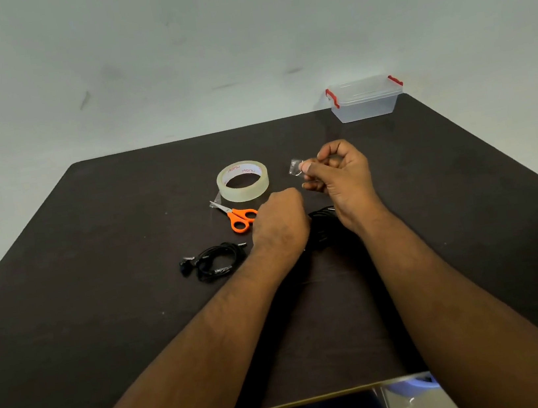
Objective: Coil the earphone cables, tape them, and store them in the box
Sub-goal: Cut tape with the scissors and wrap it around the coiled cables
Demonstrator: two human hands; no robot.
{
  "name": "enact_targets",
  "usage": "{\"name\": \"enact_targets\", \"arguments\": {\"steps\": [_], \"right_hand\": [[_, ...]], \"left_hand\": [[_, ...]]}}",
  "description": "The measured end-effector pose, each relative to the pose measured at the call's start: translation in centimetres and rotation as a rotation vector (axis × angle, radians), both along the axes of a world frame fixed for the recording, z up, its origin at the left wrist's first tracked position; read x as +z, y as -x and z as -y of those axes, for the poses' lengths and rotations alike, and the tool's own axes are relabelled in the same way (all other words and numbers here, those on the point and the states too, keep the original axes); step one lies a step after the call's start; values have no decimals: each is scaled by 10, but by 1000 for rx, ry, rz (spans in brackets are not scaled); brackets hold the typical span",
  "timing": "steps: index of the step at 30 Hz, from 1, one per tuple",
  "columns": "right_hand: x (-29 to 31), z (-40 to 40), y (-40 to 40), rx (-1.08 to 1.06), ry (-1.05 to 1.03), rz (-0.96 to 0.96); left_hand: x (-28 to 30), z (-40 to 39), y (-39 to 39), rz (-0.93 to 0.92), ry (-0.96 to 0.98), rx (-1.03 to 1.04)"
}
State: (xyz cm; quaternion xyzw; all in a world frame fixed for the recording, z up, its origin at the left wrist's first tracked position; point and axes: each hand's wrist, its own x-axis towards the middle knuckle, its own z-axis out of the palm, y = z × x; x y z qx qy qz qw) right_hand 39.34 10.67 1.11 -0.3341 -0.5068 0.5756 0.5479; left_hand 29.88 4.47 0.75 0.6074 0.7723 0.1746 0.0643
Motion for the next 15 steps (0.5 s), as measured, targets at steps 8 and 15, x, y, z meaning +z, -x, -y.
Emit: {"name": "enact_targets", "arguments": {"steps": [8, 15], "right_hand": [[3, 0, 4, -33, 34, -104], [12, 19, 38, 21, 91, -145]], "left_hand": [[1, 19, 27, 210, -282, 19], [25, 29, 101, 536, -655, 250]]}}
